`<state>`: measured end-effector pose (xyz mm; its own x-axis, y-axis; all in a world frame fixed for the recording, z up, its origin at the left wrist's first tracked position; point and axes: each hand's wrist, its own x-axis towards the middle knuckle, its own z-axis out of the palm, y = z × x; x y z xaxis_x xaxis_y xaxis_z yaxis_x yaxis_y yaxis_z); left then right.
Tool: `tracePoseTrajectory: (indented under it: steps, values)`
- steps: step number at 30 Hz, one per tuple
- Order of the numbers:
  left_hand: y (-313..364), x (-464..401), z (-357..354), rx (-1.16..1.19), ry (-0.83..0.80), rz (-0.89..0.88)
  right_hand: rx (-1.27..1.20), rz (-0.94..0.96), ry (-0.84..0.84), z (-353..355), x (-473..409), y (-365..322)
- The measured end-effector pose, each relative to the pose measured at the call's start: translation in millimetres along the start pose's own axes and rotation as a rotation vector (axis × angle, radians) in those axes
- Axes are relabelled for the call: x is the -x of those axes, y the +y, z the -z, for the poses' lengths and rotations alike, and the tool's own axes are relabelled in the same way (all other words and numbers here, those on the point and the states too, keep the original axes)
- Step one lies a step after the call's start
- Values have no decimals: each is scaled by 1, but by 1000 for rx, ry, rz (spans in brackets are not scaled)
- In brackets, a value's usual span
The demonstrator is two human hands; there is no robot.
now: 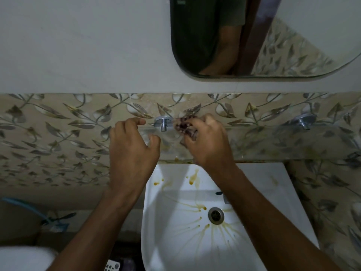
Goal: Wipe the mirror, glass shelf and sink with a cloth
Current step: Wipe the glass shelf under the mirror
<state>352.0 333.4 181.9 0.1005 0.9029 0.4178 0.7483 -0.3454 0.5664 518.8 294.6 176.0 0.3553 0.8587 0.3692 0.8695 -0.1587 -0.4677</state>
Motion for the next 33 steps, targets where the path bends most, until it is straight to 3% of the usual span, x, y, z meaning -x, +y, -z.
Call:
tracePoseTrajectory:
  steps: [2,7,17,24,30,33]
  values:
    - [-4,0,3,-5,-4,21,-11,4,-32,-1,3,1]
    - [-22,4,14,22,46,71,202,-187,77,10,4,29]
    - [-39,15,15,-6,4,40,-13,110,-92,-44,14,-67]
    - [-60,20,28,22,14,98,19,34,-51,-40,11,-49]
    - [-70,20,36,76,13,152,-195,250,-232,-72,7,-116]
    - [-71,18,41,123,33,181,-260,263,-293,-73,-4,-121]
